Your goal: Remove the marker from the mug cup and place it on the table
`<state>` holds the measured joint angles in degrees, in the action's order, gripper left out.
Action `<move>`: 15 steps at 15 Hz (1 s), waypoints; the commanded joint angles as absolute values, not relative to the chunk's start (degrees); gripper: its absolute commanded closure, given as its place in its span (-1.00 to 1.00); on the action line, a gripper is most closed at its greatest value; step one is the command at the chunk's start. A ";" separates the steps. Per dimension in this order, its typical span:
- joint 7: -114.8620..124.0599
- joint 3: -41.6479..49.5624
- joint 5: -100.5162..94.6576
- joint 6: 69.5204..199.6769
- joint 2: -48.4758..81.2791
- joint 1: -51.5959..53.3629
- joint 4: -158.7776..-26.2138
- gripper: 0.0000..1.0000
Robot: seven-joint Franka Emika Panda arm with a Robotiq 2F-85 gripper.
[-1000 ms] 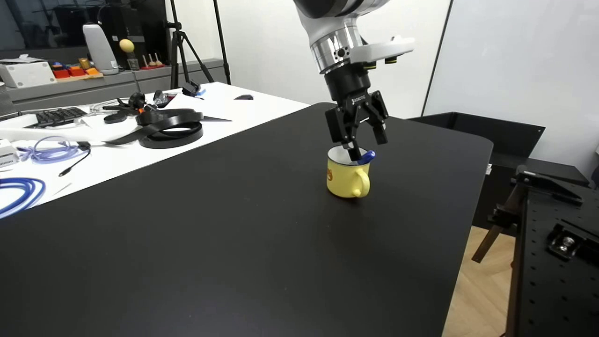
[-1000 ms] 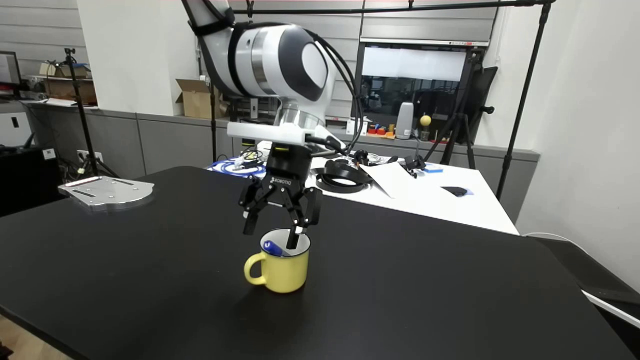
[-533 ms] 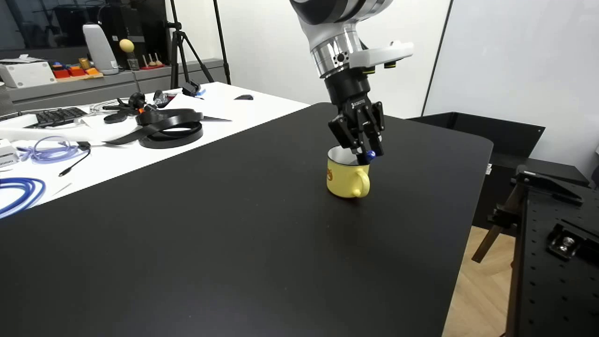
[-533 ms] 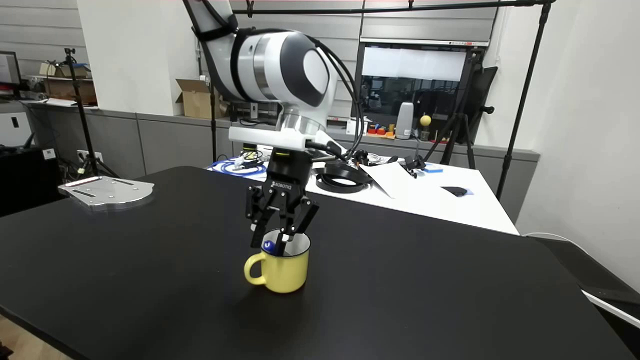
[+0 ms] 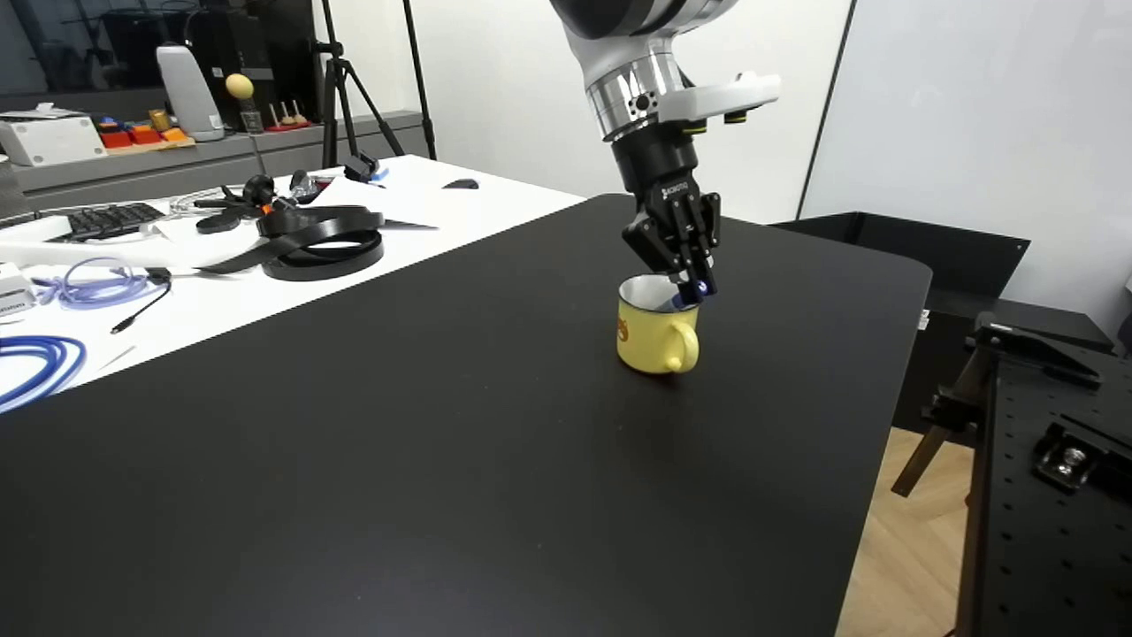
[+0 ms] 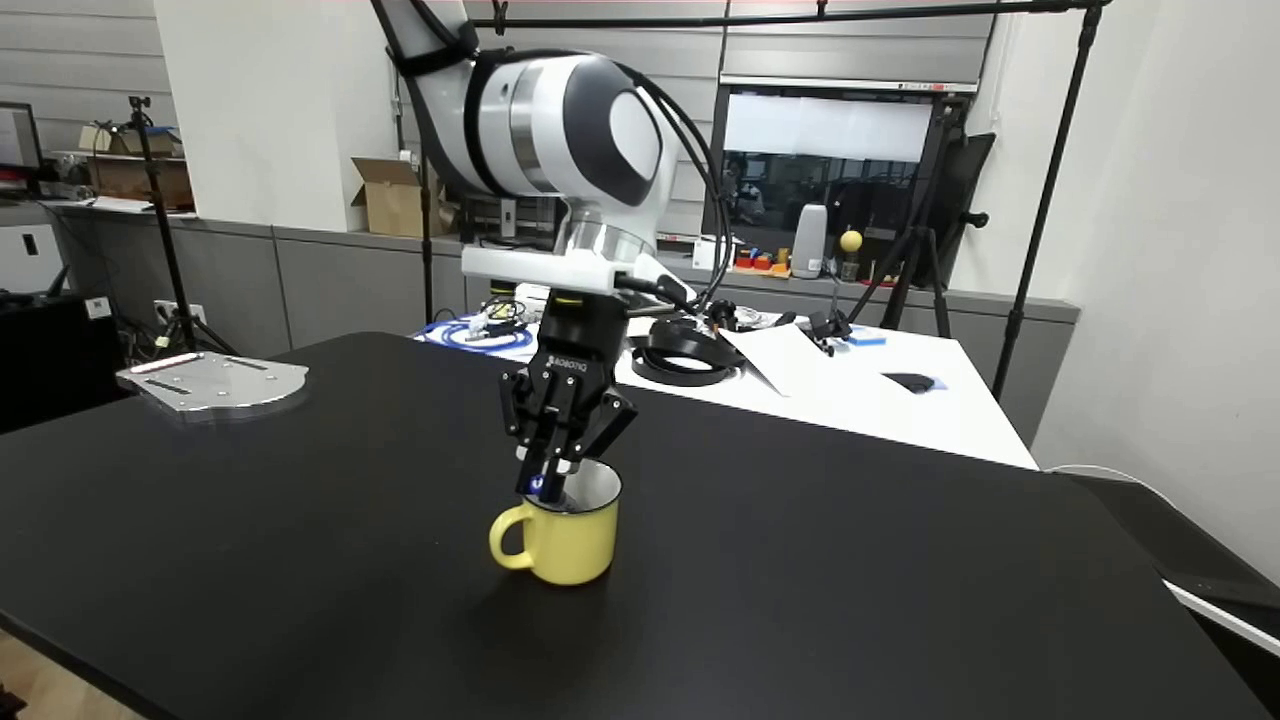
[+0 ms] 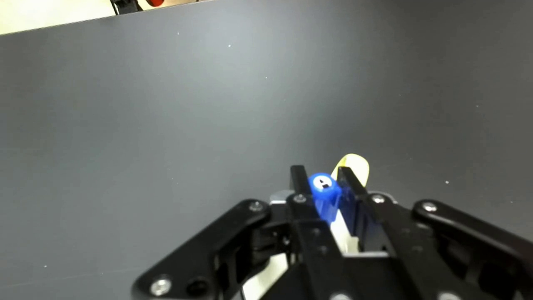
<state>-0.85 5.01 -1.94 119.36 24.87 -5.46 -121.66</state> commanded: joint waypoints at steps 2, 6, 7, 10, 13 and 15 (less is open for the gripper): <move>2.35 4.99 -4.17 118.03 19.96 -3.14 -122.54 0.89; 4.36 3.69 -6.25 115.16 14.84 0.05 -123.27 0.89; 5.01 3.17 -6.82 113.95 13.48 0.84 -123.26 0.89; 6.86 1.75 -9.39 112.30 10.57 2.99 -123.05 0.89; 5.70 0.73 -11.40 114.57 10.89 3.43 -122.85 0.89; 1.57 0.19 -9.77 119.67 11.52 2.55 -123.96 0.89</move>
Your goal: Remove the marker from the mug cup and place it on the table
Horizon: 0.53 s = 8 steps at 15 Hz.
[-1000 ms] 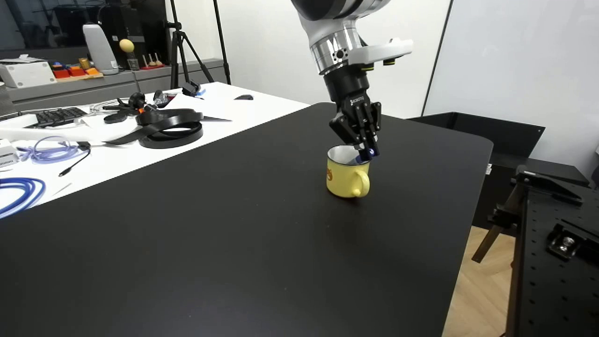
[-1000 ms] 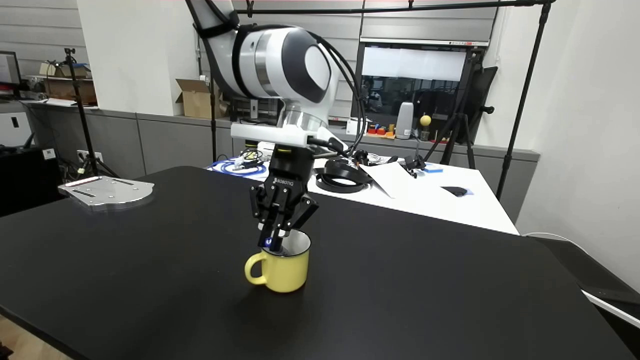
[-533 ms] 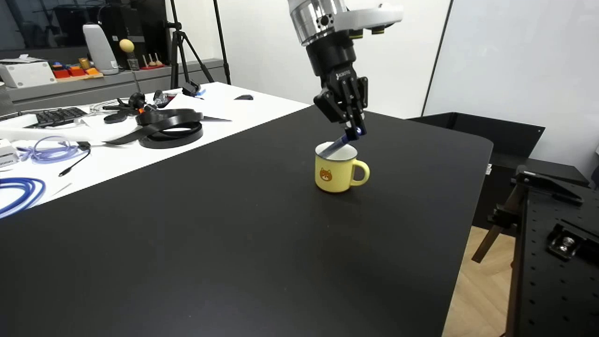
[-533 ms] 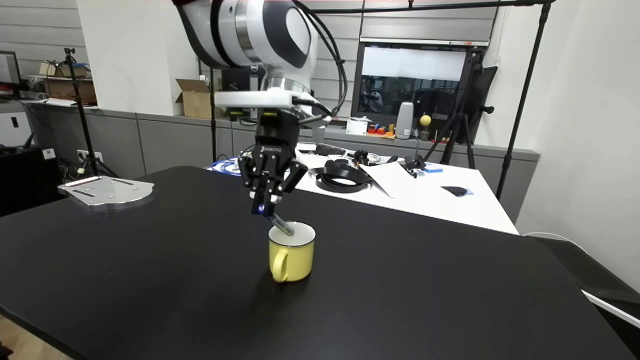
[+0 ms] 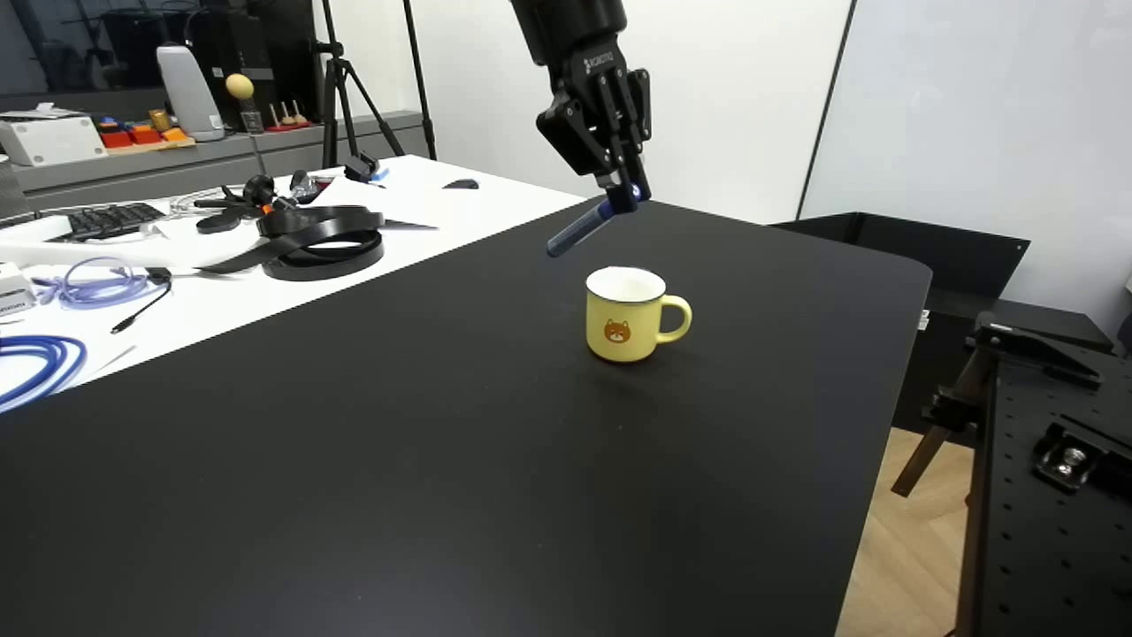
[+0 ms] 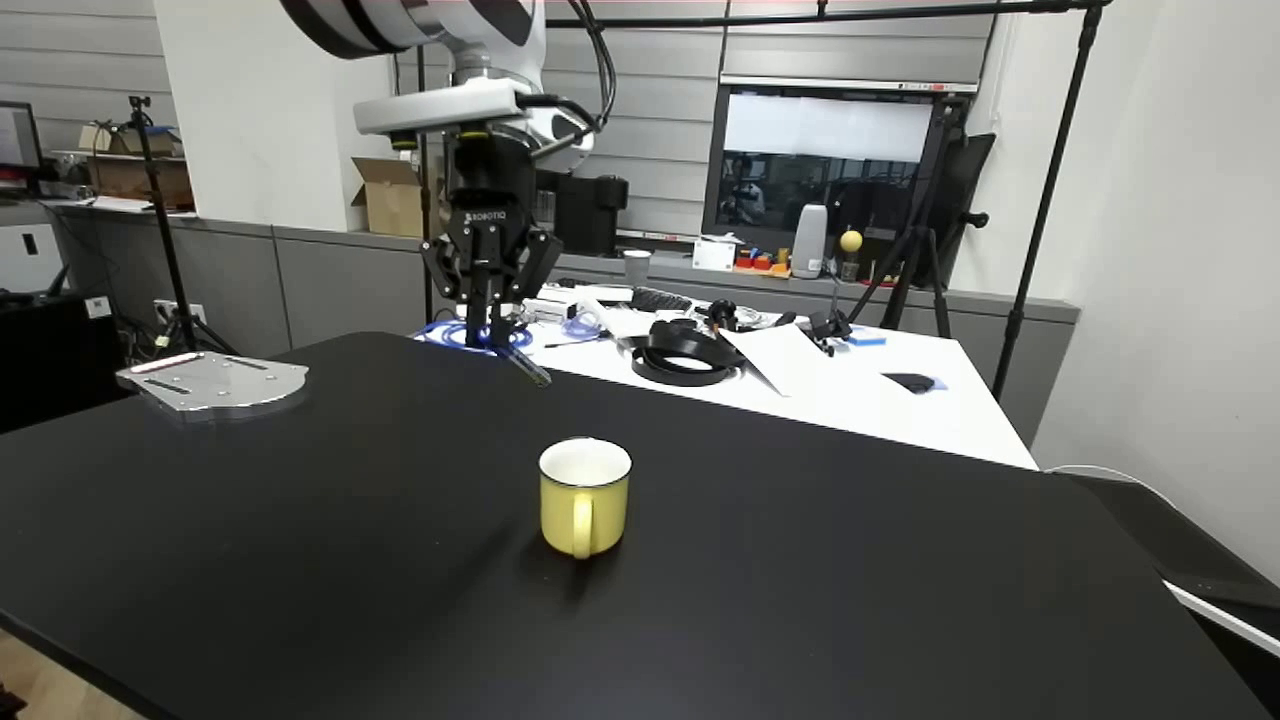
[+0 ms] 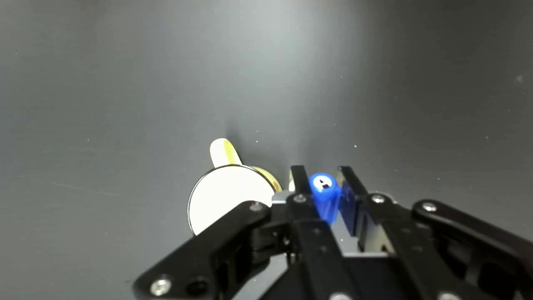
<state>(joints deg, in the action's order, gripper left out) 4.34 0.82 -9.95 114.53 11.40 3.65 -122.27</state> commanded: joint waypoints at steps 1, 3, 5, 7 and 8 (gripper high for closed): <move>-0.19 0.13 -9.59 122.14 11.86 2.25 -124.47 0.89; -4.37 0.11 -8.46 126.94 12.84 1.30 -125.35 0.89; -8.79 0.01 -7.21 131.38 13.84 0.27 -126.12 0.89; -12.82 -0.21 -5.59 133.98 15.07 -0.87 -126.38 0.89; -14.72 -0.40 -4.76 134.70 15.65 -1.41 -126.40 0.89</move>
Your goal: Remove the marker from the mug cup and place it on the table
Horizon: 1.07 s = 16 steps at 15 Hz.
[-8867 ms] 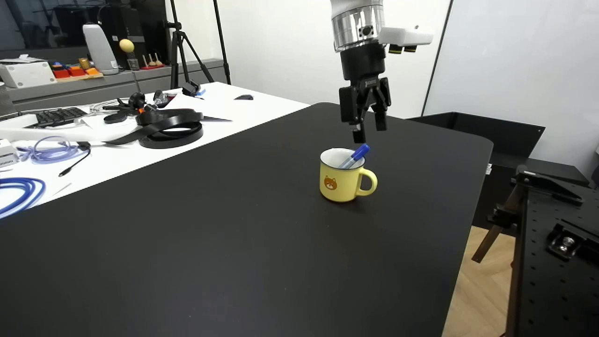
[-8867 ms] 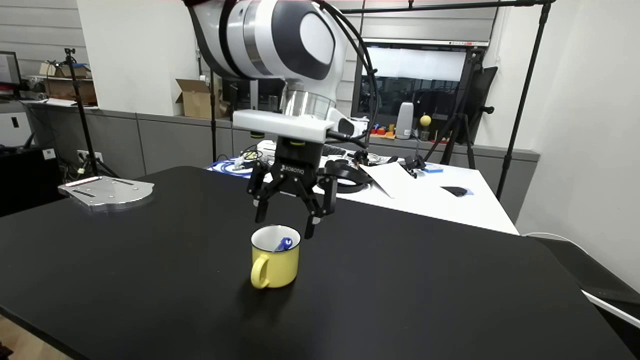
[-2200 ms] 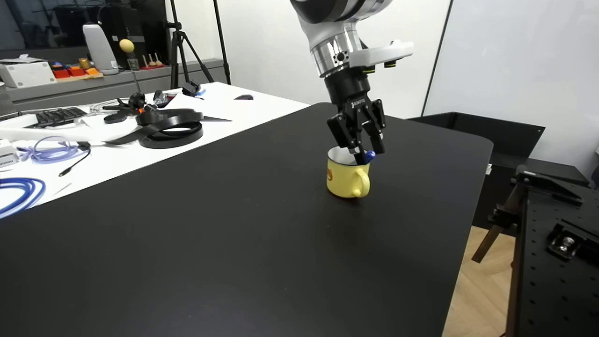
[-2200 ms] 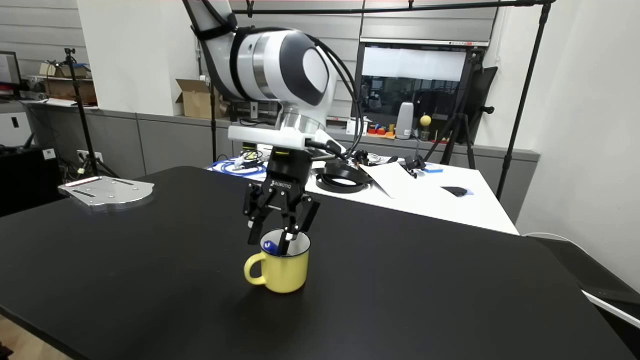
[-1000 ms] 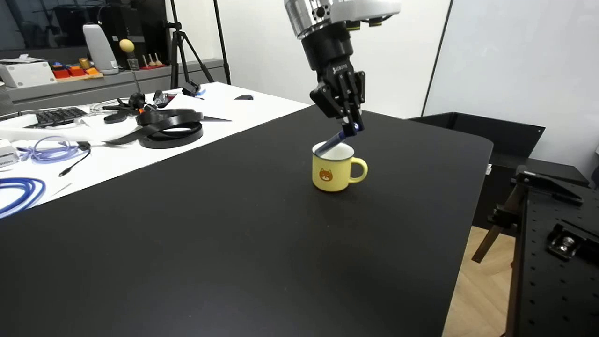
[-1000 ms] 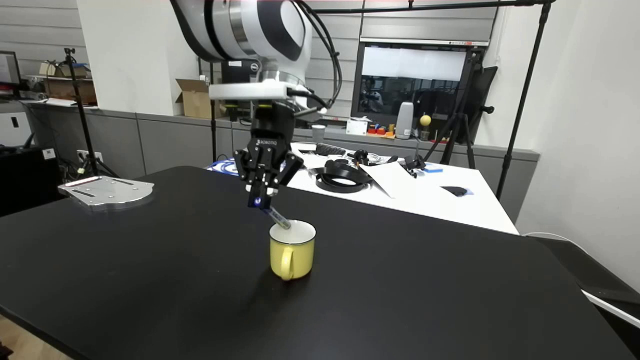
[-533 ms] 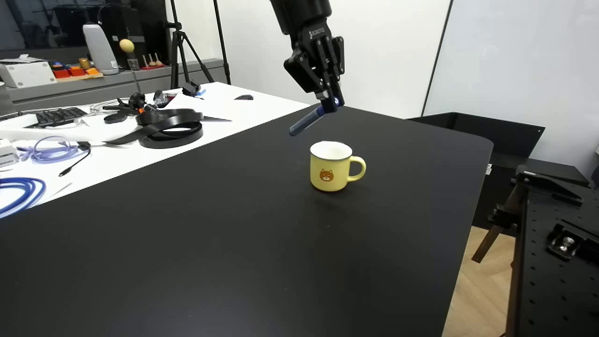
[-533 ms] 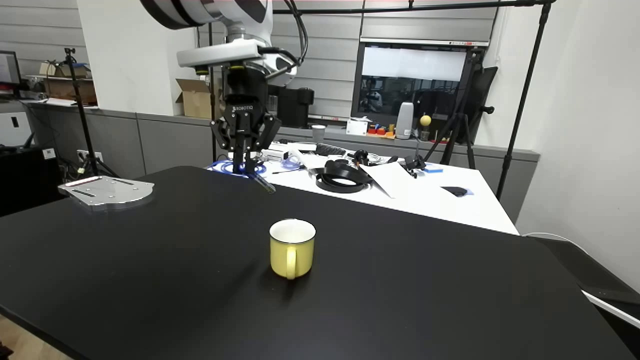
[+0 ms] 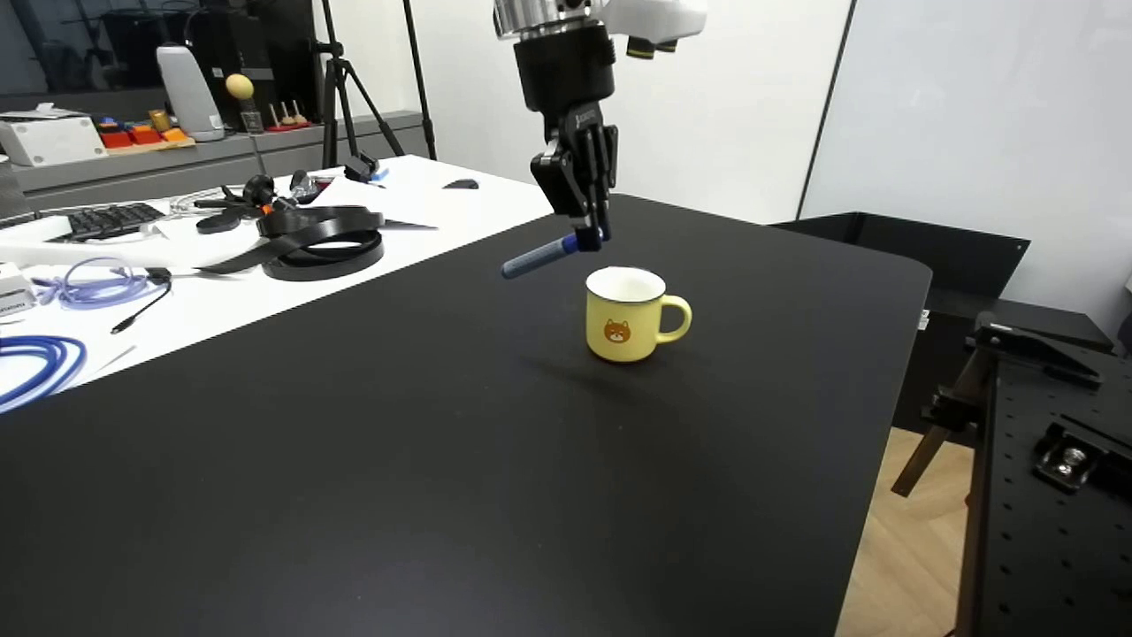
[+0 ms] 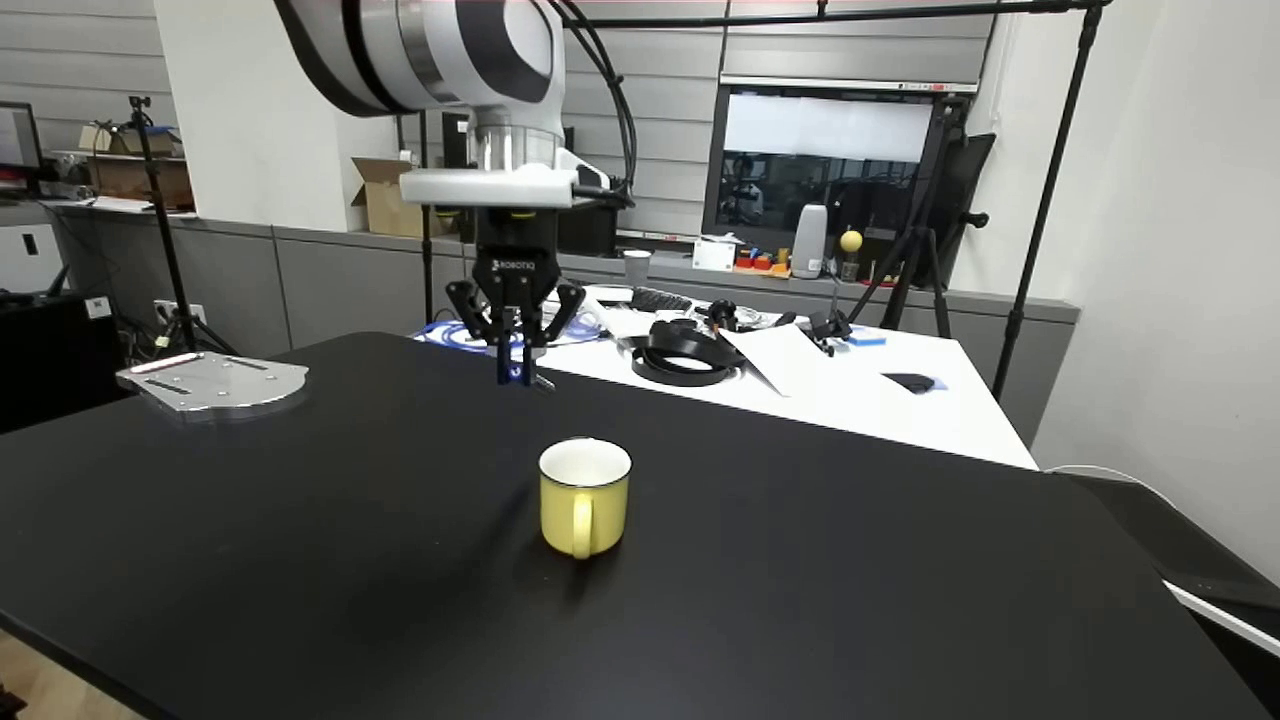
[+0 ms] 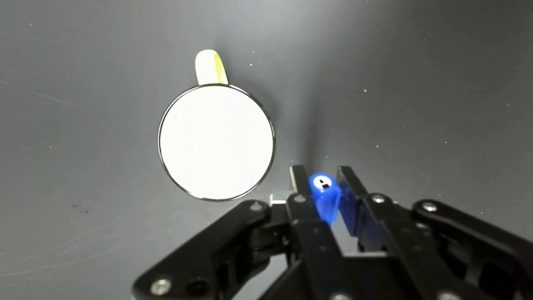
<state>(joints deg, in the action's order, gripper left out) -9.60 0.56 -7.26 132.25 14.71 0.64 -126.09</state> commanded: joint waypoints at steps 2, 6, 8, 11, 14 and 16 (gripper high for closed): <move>-18.23 -0.88 -2.55 135.06 16.95 -2.41 -126.16 0.89; -22.44 -2.09 0.78 134.68 19.57 -3.41 -125.96 0.89; -19.28 -1.77 0.37 135.97 20.74 -2.63 -126.21 0.89; -12.62 -0.71 -0.19 141.93 22.46 -1.60 -127.07 0.89; -7.44 -0.22 -0.26 146.27 24.75 -1.04 -127.43 0.89; -5.36 -0.17 -0.38 147.25 26.13 -0.68 -127.29 0.89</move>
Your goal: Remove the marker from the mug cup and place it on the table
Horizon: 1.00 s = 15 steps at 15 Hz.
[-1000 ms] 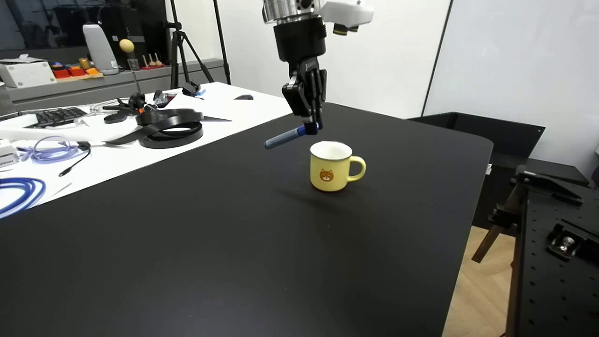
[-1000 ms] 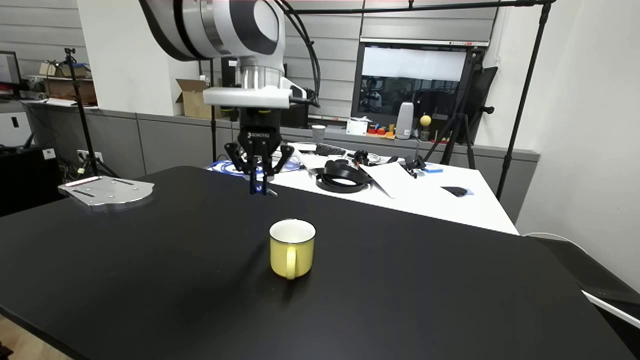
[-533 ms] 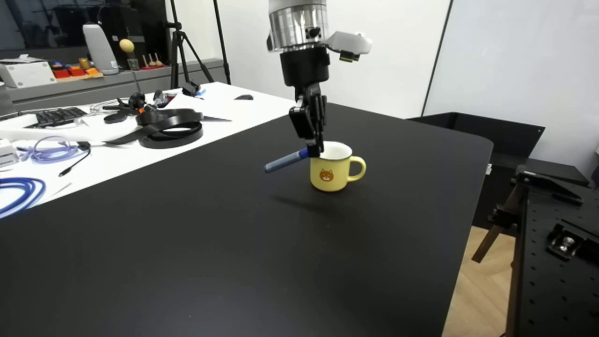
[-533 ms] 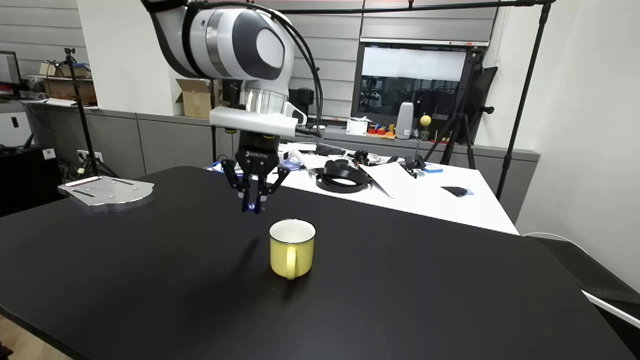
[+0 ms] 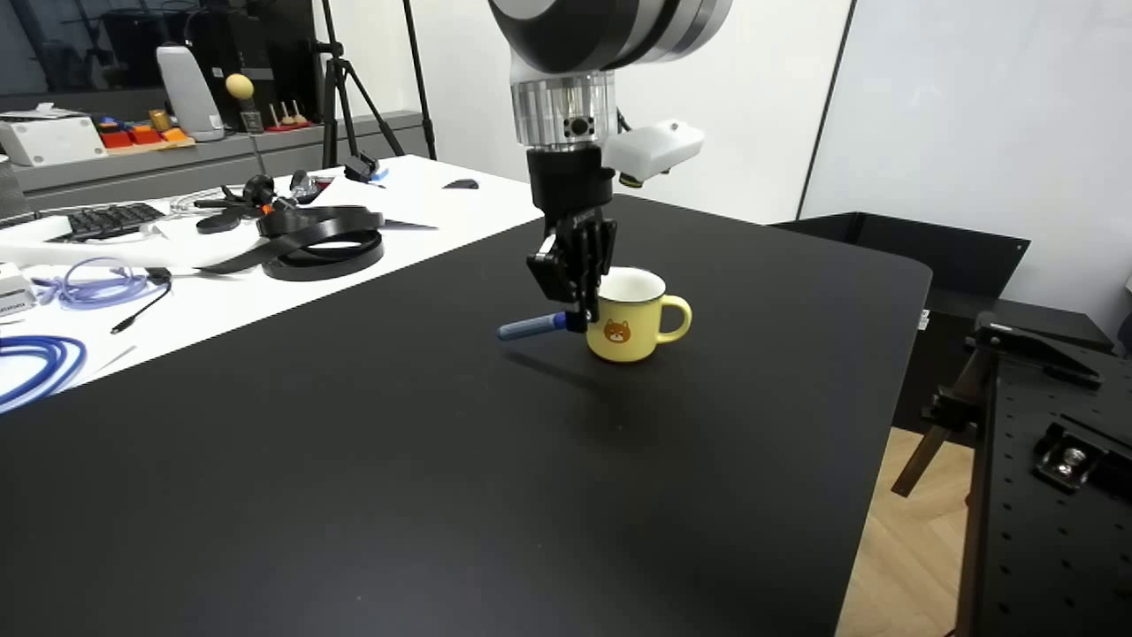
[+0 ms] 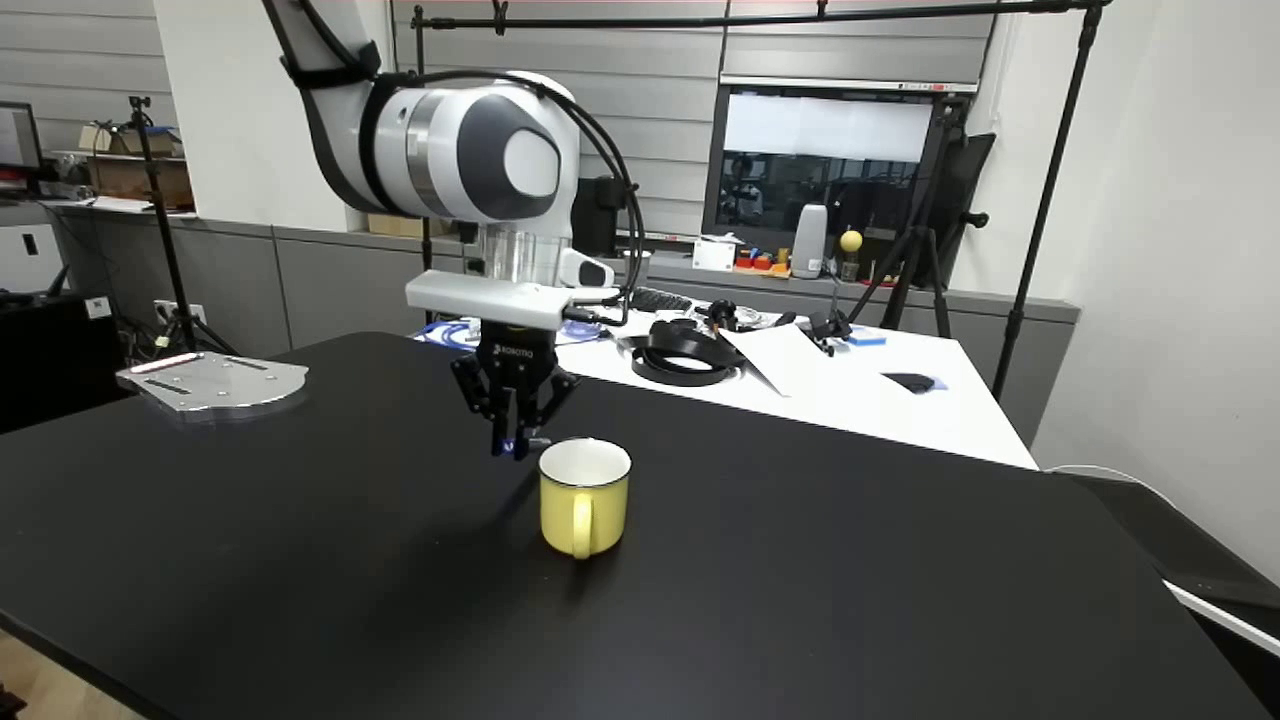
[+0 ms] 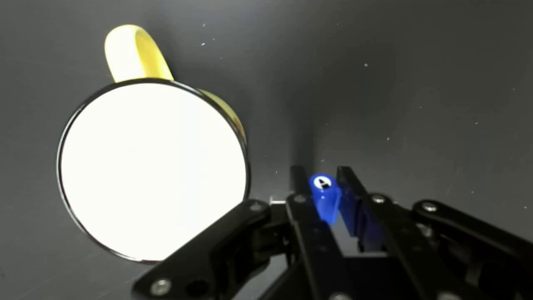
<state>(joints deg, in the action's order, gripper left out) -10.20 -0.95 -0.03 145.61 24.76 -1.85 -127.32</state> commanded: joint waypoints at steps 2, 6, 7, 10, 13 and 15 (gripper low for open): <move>-4.02 -0.36 -0.38 147.60 27.31 -0.23 -127.20 0.89; -2.32 -0.74 -0.70 146.98 28.51 1.34 -127.37 0.89; -2.60 -1.09 -0.35 146.25 28.64 1.39 -127.32 0.06; -2.81 -2.06 1.23 143.81 27.91 1.17 -127.68 -0.20; -2.39 -2.20 2.96 138.22 25.33 0.68 -128.22 -0.61; -2.66 -1.55 2.34 135.12 22.55 0.79 -129.33 -0.88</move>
